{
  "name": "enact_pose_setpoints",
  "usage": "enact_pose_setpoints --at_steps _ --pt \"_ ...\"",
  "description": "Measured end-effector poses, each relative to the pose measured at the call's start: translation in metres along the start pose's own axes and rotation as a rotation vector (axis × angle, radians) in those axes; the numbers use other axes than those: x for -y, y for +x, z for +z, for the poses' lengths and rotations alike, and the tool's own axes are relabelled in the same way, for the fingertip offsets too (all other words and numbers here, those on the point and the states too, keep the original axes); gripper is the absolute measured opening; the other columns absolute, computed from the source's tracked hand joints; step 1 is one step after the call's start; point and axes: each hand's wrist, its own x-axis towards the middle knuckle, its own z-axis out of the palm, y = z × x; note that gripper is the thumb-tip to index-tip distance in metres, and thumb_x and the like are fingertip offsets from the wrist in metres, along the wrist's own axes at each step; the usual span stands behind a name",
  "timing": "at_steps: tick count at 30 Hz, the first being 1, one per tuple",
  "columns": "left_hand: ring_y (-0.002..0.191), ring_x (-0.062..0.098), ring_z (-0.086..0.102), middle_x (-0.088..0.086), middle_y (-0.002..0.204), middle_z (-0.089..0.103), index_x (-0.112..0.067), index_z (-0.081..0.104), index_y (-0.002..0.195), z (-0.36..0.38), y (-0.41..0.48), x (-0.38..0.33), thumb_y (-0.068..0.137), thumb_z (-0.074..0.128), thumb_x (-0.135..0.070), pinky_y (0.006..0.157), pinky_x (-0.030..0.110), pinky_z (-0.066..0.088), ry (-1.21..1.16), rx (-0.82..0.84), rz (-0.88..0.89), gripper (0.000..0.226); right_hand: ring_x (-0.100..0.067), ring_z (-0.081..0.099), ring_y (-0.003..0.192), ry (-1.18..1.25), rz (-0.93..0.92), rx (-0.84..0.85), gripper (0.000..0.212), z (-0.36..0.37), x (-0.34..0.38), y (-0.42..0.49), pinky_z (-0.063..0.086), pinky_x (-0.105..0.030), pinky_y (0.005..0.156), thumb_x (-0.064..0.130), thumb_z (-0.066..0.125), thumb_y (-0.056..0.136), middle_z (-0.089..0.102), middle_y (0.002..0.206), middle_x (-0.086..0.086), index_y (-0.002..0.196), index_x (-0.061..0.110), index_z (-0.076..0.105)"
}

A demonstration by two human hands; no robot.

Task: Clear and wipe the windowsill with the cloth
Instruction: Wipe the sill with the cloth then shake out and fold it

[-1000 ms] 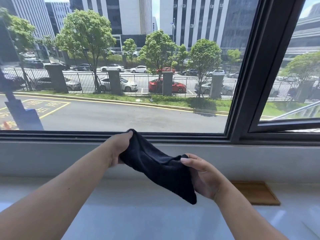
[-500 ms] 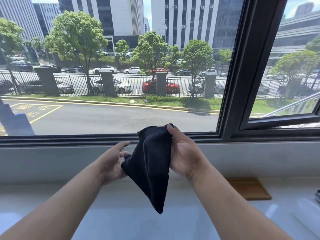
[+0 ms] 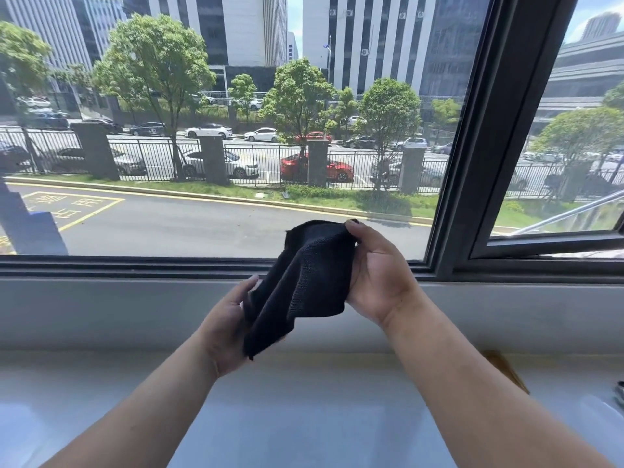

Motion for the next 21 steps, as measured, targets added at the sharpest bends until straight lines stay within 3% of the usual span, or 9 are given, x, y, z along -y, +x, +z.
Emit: enact_pose_setpoints --at_steps 2,4,7,10,13,17,21 --pt "0.086 0.026 0.075 0.008 0.103 0.075 -0.015 0.079 0.112 -0.006 -0.004 -0.012 0.087 0.075 -0.039 0.075 0.040 0.062 0.062 -0.035 0.090 0.035 -0.037 0.066 0.110 -0.038 0.013 -0.058 0.047 -0.022 0.008 -0.007 0.056 -0.049 0.096 0.029 0.072 0.087 0.064 0.122 -0.021 0.128 0.012 0.054" --pt "0.076 0.022 0.074 0.005 0.094 0.074 -0.014 0.077 0.114 -0.010 -0.007 -0.022 0.093 0.072 -0.031 0.067 0.035 0.063 0.173 -0.139 0.093 0.028 -0.036 0.069 0.104 -0.076 0.047 -0.136 0.048 -0.042 0.010 -0.015 0.056 -0.048 0.095 0.030 0.073 0.085 0.068 0.113 -0.019 0.125 0.010 0.057" --pt "0.084 0.023 0.076 0.007 0.102 0.076 -0.018 0.076 0.115 -0.009 -0.008 -0.031 0.102 0.064 -0.021 0.077 0.038 0.064 0.280 -0.135 0.074 0.018 -0.034 0.072 0.095 -0.082 0.080 -0.205 0.035 -0.060 0.008 -0.025 0.057 -0.047 0.091 0.029 0.071 0.085 0.070 0.103 -0.016 0.113 0.008 0.065" --pt "0.108 0.022 0.072 0.003 0.115 0.078 -0.034 0.073 0.119 0.001 -0.010 -0.036 0.098 0.069 -0.023 0.095 0.048 0.051 0.388 -0.082 0.090 0.024 -0.034 0.070 0.096 -0.017 0.073 -0.182 0.046 -0.067 0.003 -0.029 0.054 -0.046 0.091 0.028 0.071 0.083 0.068 0.104 -0.015 0.123 0.011 0.055" --pt "0.119 0.019 0.068 -0.004 0.122 0.078 -0.039 0.075 0.105 0.013 -0.010 -0.039 0.089 0.077 -0.021 0.103 0.056 0.039 0.409 -0.076 0.135 0.023 -0.033 0.068 0.097 0.023 0.051 -0.110 0.060 -0.065 0.002 -0.028 0.055 -0.044 0.088 0.027 0.077 0.077 0.066 0.104 -0.013 0.126 0.019 0.043" --pt "0.108 0.021 0.071 -0.002 0.113 0.080 -0.033 0.066 0.115 0.016 -0.004 -0.042 0.096 0.070 -0.008 0.110 0.060 0.035 0.410 -0.118 0.179 0.032 -0.035 0.065 0.102 0.010 0.041 -0.078 0.073 -0.064 0.008 -0.029 0.054 -0.046 0.094 0.025 0.085 0.070 0.062 0.110 -0.016 0.128 0.019 0.041" --pt "0.099 0.024 0.077 0.007 0.117 0.079 -0.042 0.053 0.137 0.009 -0.003 -0.052 0.096 0.065 0.005 0.100 0.053 0.051 0.407 -0.069 0.216 0.063 -0.035 0.069 0.101 -0.014 0.040 -0.136 0.054 -0.076 0.014 -0.035 0.059 -0.047 0.090 0.025 0.077 0.079 0.066 0.110 -0.016 0.124 0.013 0.050"
